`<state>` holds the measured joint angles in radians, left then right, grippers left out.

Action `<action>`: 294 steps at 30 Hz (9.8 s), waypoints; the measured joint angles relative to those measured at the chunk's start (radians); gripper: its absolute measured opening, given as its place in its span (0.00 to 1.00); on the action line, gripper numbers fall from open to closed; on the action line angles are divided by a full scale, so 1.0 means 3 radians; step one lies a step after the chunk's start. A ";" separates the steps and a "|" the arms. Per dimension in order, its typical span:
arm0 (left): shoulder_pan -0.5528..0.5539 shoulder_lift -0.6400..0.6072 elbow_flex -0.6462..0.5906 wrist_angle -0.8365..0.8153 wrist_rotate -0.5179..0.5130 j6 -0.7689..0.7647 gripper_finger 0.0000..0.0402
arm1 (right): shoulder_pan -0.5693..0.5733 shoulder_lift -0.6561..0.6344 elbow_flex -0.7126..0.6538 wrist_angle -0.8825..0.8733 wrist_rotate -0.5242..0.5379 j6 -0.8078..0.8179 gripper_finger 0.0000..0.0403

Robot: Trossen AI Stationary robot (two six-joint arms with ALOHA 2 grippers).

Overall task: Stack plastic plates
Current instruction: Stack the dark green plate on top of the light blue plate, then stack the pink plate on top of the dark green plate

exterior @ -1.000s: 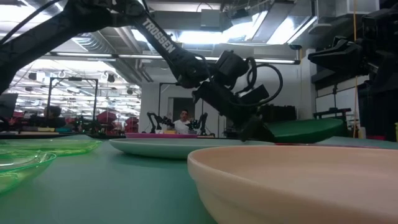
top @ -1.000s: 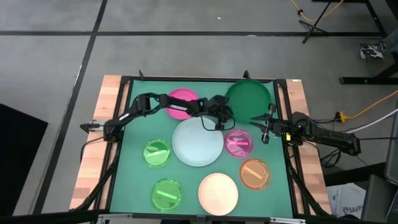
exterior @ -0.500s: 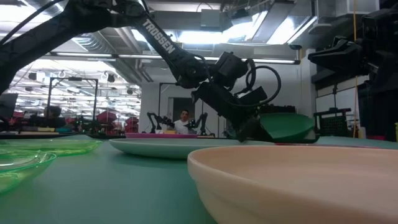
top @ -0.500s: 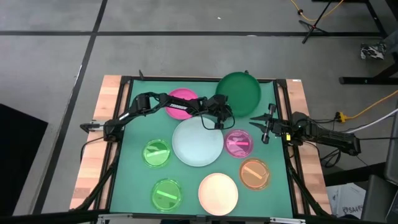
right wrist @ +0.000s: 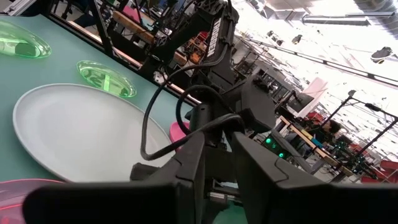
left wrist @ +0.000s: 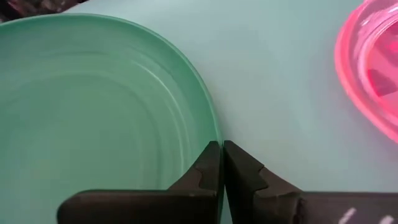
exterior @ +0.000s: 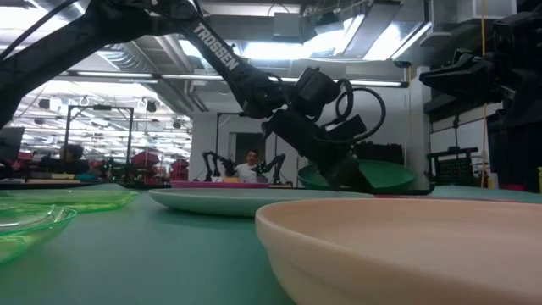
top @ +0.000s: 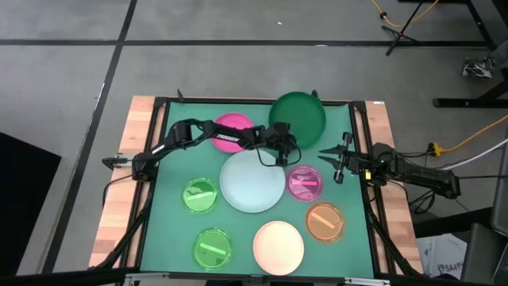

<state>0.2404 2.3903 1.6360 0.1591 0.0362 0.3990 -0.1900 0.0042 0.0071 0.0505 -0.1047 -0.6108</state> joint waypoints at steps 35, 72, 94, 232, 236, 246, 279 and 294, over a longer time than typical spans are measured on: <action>-0.0228 -0.1130 -0.0003 -0.2028 0.0260 -0.0547 0.00 | 0.0001 -0.0001 0.0000 0.0003 0.0001 0.0001 0.19; -0.1388 -0.1364 0.0000 -0.3050 -0.0591 -0.1927 0.00 | 0.0001 -0.0001 0.0000 0.0001 -0.0009 0.0000 0.19; -0.1676 -0.1326 -0.0313 -0.2797 -0.0689 -0.2283 0.00 | 0.0000 0.0000 0.0000 0.0000 -0.0013 0.0010 0.19; 0.0553 -0.3538 -0.4081 0.0124 -0.0049 -0.0878 0.34 | 0.0003 0.3901 0.2310 0.0670 0.0135 0.1491 0.42; 0.0561 -0.3388 -0.4081 0.0125 -0.0050 -0.0724 0.34 | 0.0003 0.3901 0.2310 0.0670 0.0135 0.1493 0.42; 0.0616 -0.3117 -0.4081 0.0133 -0.0062 -0.0587 0.34 | 0.0003 0.3901 0.2310 0.0670 0.0135 0.1494 0.42; 0.0605 -0.3191 -0.3671 0.0376 -0.0397 -0.0619 0.01 | 0.0272 0.3901 0.2310 0.0669 -0.0399 0.1496 0.42; -0.0189 -0.3191 -0.2871 0.0172 0.0306 -0.0889 0.01 | 0.0838 0.3901 0.2310 0.0577 -0.0203 0.1494 0.42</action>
<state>0.1836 1.4330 0.7746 0.2108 0.1280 0.1323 0.0614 1.1744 0.7002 0.2235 -0.1658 -0.1625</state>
